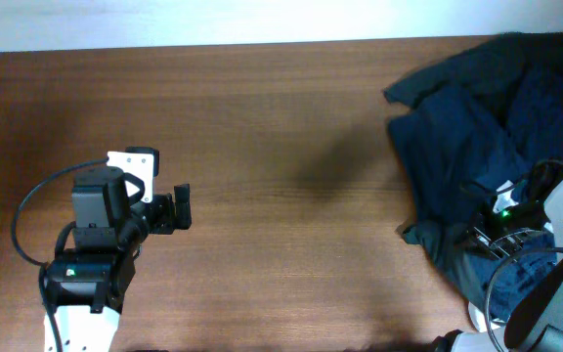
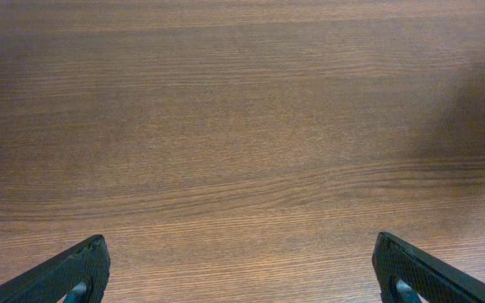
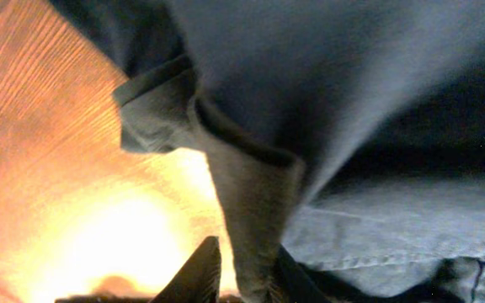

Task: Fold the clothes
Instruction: 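Reach the right gripper into the clothing pile and grasp the navy trousers, then pull the navy trousers left onto the table with the right gripper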

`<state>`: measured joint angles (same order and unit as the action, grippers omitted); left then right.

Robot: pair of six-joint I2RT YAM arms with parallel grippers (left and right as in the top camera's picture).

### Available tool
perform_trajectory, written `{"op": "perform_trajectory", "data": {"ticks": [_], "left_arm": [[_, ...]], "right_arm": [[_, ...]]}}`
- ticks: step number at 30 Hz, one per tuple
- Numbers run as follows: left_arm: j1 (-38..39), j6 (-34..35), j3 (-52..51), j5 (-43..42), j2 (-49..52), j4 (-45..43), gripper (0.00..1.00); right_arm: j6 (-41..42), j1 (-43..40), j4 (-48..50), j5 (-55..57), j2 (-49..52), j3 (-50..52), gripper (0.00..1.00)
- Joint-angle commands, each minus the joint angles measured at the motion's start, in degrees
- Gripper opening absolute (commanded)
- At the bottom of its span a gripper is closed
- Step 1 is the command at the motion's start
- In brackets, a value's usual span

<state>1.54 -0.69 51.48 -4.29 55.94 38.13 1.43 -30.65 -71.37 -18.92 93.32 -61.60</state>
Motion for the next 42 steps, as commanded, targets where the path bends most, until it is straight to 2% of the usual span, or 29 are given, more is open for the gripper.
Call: {"op": "perform_trajectory", "data": {"ticks": [1,2,5,9,14,16,17,19,21,24,25,27,32,36,39,41,42], "left_arm": [[0.17,-1.09,1.16,-0.61,-0.02,0.09,0.99],[0.17,-1.11,1.16,-0.59,-0.02,0.07,0.99],[0.17,-1.09,1.16,-0.61,-0.02,0.11,0.99],[0.17,-1.11,1.16,-0.44,-0.02,0.07,0.99],[0.17,-1.11,1.16,-0.44,-0.02,-0.13,0.99],[0.17,-1.11,1.16,-0.44,-0.02,-0.33,0.99],[0.17,-1.11,1.16,-0.44,-0.02,-0.35,0.99],[0.17,-1.09,1.16,-0.44,-0.02,-0.37,0.99],[0.17,-1.09,1.16,-0.46,-0.02,-0.37,0.99],[0.17,-1.09,1.16,-0.46,-0.02,-0.39,0.99],[0.17,-1.09,1.16,-0.48,-0.02,-0.57,0.99],[0.17,-1.09,1.16,-0.63,-0.02,-0.59,0.99],[0.17,-1.09,1.16,-0.63,-0.02,-0.59,0.99],[0.17,-1.09,1.16,-0.63,-0.02,-0.59,0.99],[0.17,-1.09,1.16,-0.63,-0.02,-0.59,0.99],[0.17,-1.09,1.16,-0.63,-0.02,-0.59,0.99],[0.17,-1.09,1.16,-0.63,-0.02,-0.59,0.99]], "right_arm": [[-4.68,0.26,-0.22,-7.21,-0.37,-0.22,0.31],[-4.68,0.39,-0.37,-7.96,-0.37,-0.22,0.34],[-6.21,1.88,-2.23,-7.87,-0.37,-0.22,0.33],[-7.21,6.27,-5.03,-7.45,-0.37,-0.22,0.14],[-12.83,15.10,-4.96,-11.96,-0.37,-0.22,0.13],[-12.98,19.47,-5.70,-11.13,-0.37,-0.22,0.27],[-11.89,20.59,-4.79,-10.60,-0.37,-0.24,0.28],[-4.15,20.83,1.25,-7.08,-0.37,-0.66,0.30],[-2.60,20.57,7.06,-4.33,-0.37,-4.46,0.33],[-2.64,22.16,17.20,2.14,-0.37,-10.01,0.52],[-2.62,23.12,20.37,5.18,-0.37,-10.08,0.53],[-2.67,25.88,25.88,12.46,0.55,-10.08,0.62],[-2.89,30.91,35.19,16.81,8.61,-10.08,0.66],[-0.24,31.54,39.15,27.12,17.84,-10.08,0.64],[-0.24,31.56,41.81,27.41,20.61,-10.08,0.37],[-0.22,31.56,42.77,27.39,20.63,-10.10,0.04],[-0.20,31.50,42.51,27.36,20.61,-10.10,0.04]]}}
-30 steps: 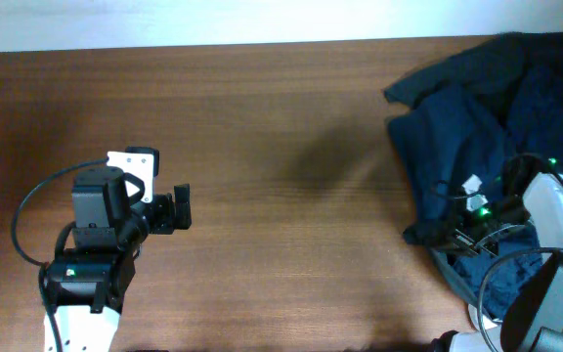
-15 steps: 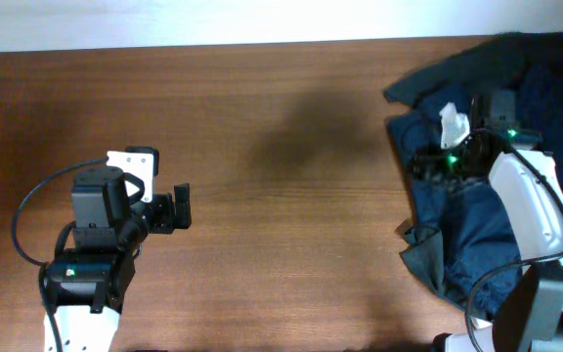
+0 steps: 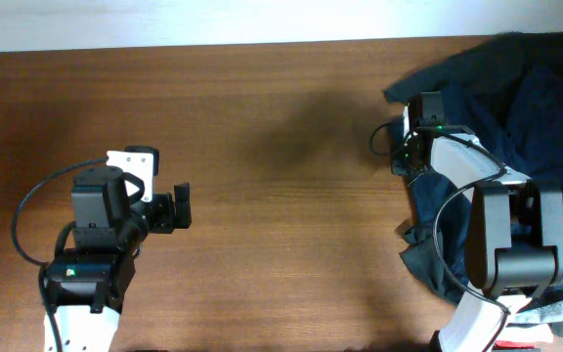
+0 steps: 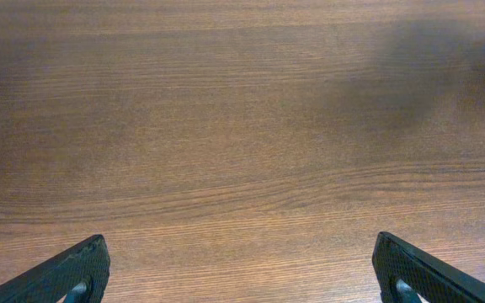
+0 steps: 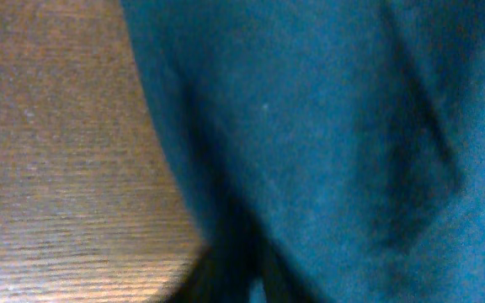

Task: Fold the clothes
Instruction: 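Pull the navy trousers left onto the table with the right gripper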

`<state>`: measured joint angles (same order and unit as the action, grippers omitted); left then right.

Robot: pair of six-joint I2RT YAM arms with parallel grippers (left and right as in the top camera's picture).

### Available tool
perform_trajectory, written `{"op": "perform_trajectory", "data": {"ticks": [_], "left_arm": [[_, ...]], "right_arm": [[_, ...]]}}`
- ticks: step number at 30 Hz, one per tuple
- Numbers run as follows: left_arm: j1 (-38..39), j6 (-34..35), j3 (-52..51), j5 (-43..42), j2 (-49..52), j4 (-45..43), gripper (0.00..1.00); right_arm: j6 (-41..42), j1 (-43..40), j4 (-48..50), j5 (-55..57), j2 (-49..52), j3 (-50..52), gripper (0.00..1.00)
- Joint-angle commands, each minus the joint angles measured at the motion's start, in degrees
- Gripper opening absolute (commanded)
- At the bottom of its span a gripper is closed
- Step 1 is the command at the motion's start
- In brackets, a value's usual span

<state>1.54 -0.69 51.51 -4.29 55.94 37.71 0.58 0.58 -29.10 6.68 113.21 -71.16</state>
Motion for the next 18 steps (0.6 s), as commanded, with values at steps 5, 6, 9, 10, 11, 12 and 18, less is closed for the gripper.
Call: {"op": "perform_trajectory", "data": {"ticks": [5,6,9,10,11,12,18], "left_arm": [[0.17,-1.09,1.14,-0.63,-0.02,-1.11,0.99],[0.17,-1.09,1.14,-0.63,-0.02,-1.07,0.99],[0.17,-1.09,1.14,-0.63,-0.02,-1.09,0.99],[0.17,-1.09,1.14,-0.63,-0.02,-1.09,0.99],[0.17,-1.09,1.14,-0.63,-0.02,-1.09,0.99],[0.17,-1.09,1.14,-0.63,-0.02,-1.09,0.99],[0.17,-1.09,1.14,-0.66,-0.02,-1.18,0.99]], "right_arm": [[1.84,-1.97,-11.34,1.27,-4.90,-12.22,0.04],[1.81,-2.51,-16.44,0.52,-6.60,-19.41,0.04],[1.18,-1.92,-29.86,-11.19,-7.65,-37.62,0.04],[1.16,-1.14,-31.36,-16.98,-7.65,-39.45,0.04],[-1.05,0.83,-32.04,-27.80,-7.65,-40.41,0.04],[-4.20,3.32,-31.41,-36.46,-7.63,-40.39,0.04],[-6.10,25.88,-24.11,-23.58,-3.56,-40.33,0.66]]}}
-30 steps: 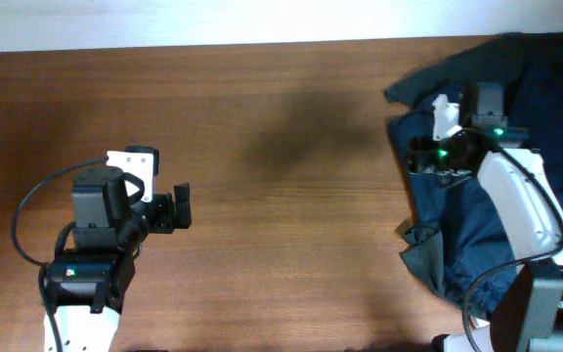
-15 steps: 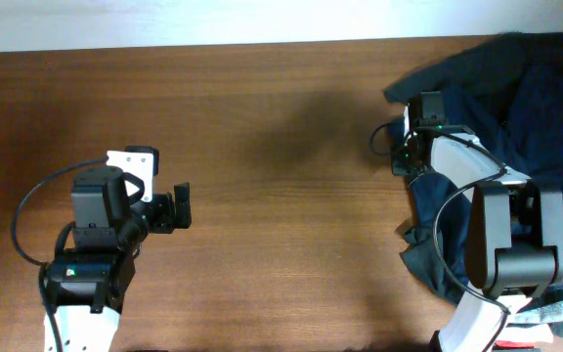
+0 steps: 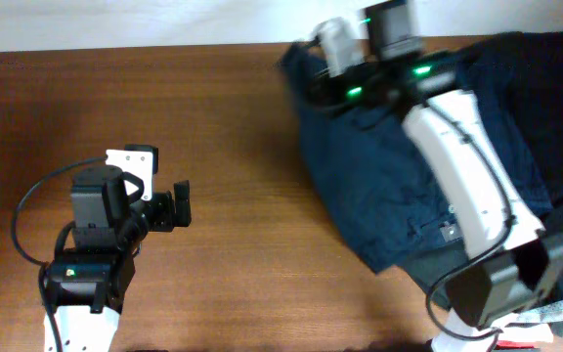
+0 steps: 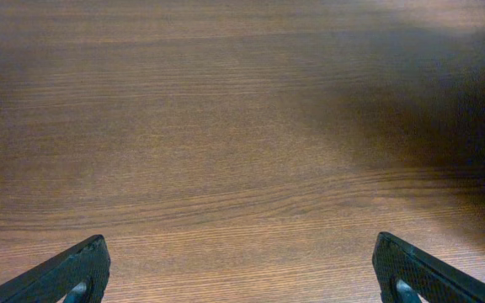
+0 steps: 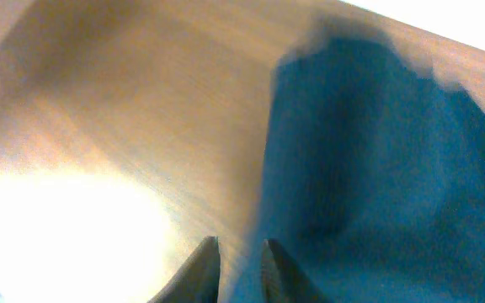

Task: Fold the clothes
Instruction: 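Pull the navy trousers left onto the table with the right gripper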

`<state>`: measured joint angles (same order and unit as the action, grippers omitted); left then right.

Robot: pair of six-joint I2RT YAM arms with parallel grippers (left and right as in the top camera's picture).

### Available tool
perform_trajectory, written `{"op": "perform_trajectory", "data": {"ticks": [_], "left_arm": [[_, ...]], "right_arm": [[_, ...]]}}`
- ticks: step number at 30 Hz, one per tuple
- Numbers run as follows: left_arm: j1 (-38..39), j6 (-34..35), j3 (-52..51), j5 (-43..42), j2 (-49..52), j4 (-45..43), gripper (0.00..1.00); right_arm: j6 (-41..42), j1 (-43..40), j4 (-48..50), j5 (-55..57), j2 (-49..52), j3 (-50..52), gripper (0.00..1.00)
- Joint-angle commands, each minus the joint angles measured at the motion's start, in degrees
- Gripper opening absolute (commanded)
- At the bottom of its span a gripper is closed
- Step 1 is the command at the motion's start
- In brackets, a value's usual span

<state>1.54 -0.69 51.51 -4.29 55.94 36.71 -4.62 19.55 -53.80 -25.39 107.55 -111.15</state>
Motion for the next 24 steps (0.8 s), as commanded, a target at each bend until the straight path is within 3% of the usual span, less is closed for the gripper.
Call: {"op": "perform_trajectory", "data": {"ticks": [1,4,6,10,14,17,19,21,24], "left_arm": [[0.17,-1.09,1.14,-0.66,-0.02,-0.17,0.99],[0.17,-1.09,1.14,-0.66,-0.02,-0.15,0.99],[0.17,-1.07,1.14,-1.05,-0.02,-0.22,0.99],[0.17,-0.83,1.14,-12.02,0.83,-0.24,0.99],[1.92,7.32,1.14,-18.56,7.02,-0.31,0.99],[8.50,15.26,1.14,-22.14,15.26,-0.31,0.99],[14.43,25.22,1.14,-22.14,22.58,-1.07,0.99],[19.12,33.55,1.14,-23.58,29.11,-4.22,0.99],[24.17,38.82,1.14,-26.38,36.02,-11.98,0.99]], "right_arm": [[-0.37,8.37,0.48,12.96,2.67,-0.33,0.99],[7.26,8.52,-2.32,26.91,1.99,-0.48,0.99],[9.22,4.94,-6.82,28.72,-0.33,-0.52,0.99],[9.77,-6.01,-19.47,28.26,-4.00,-0.52,0.99],[9.92,-17.38,-30.51,28.22,-4.02,-0.50,0.99],[12.26,-25.00,-33.55,27.47,-4.02,-0.50,0.99],[12.24,-28.96,-34.14,23.85,-4.00,-0.50,0.99],[12.24,-30.67,-34.97,23.45,-4.00,-0.50,0.99],[12.24,-31.21,-35.39,23.43,-4.00,-0.50,0.99]]}}
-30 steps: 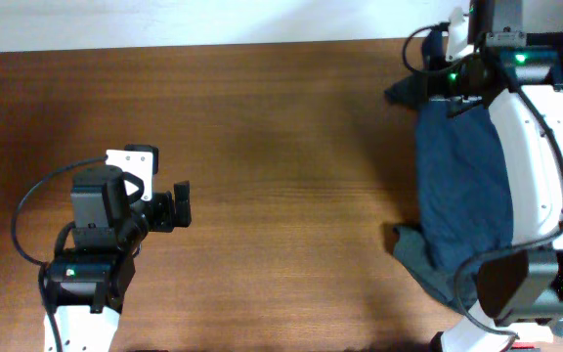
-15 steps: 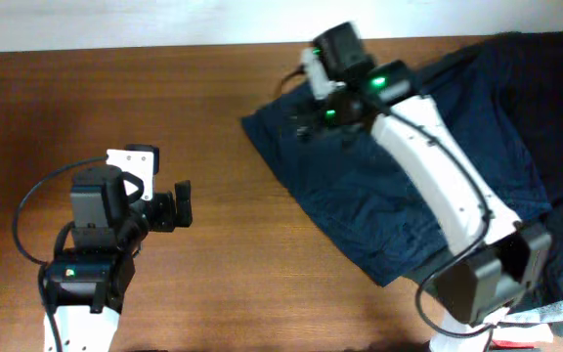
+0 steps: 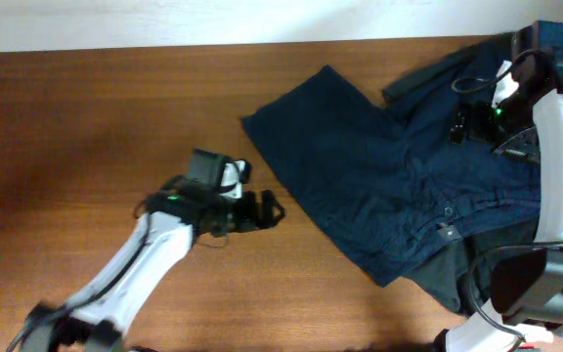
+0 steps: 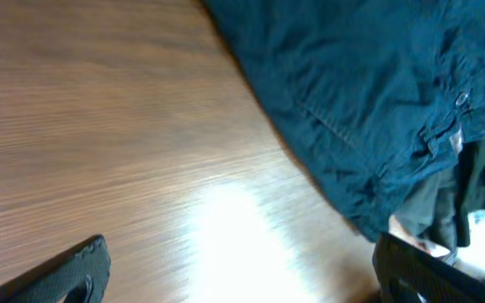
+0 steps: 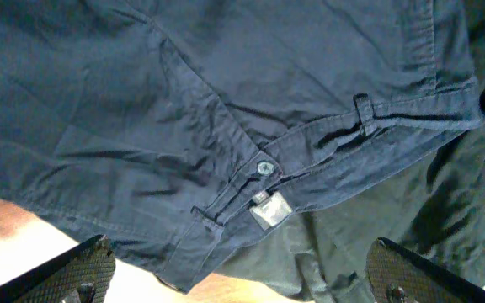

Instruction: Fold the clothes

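A pair of navy shorts (image 3: 379, 186) lies spread flat across the table's centre right, its waistband and button (image 5: 263, 167) toward the right. My right gripper (image 3: 467, 122) hovers above that waistband; in the right wrist view it (image 5: 238, 263) is open and holds nothing. My left gripper (image 3: 267, 210) has reached out to the shorts' lower left edge. The left wrist view shows it (image 4: 241, 252) open over bare wood, with the shorts' hem (image 4: 343, 143) just ahead.
More dark clothes (image 3: 545, 78) are heaped at the back right corner. A grey-green garment (image 5: 377, 227) lies under the shorts' waistband end near the front right. The brown wooden table (image 3: 115, 108) stretches bare to the left.
The right gripper was shut on the shorts, holding them up at the back centre; now the shorts lie spread and the gripper is open over the waistband. The left arm has moved right to the shorts' edge.
The right gripper was first shut on cloth in the heap at the front right, then at the heap's left edge, then at the back centre with the shorts hanging from it. Now the shorts lie flat and released. The left arm stayed put until now.
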`<state>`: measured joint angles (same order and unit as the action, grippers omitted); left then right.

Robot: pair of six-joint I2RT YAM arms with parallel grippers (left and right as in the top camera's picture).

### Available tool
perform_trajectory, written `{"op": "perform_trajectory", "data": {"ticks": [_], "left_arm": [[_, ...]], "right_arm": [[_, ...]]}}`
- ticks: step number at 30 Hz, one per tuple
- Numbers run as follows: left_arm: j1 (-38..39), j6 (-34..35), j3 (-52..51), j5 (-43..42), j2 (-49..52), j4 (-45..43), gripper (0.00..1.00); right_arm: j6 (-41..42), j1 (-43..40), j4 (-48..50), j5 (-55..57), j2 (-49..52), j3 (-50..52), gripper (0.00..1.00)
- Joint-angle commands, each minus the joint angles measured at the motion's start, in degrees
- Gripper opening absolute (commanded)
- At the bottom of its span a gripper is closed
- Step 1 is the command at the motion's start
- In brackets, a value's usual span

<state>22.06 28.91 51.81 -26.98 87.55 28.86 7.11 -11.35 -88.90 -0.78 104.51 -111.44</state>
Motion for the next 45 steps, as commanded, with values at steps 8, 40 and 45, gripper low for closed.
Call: {"op": "perform_trajectory", "data": {"ticks": [8,40,45], "left_arm": [[19.98,20.39,0.83,-3.67,20.81,-28.50,0.99],[-20.28,0.72,12.55,-0.63,20.81,16.63,0.99],[-10.45,16.33,4.35,2.05,20.87,2.64,0.67]], "right_arm": [[0.50,-0.31,-0.26,-1.18,-0.96,-0.22,0.99],[0.48,-0.31,-0.26,-1.14,-0.96,-0.22,0.99],[0.48,-0.31,-0.28,-1.14,-0.96,-0.22,0.99]]}}
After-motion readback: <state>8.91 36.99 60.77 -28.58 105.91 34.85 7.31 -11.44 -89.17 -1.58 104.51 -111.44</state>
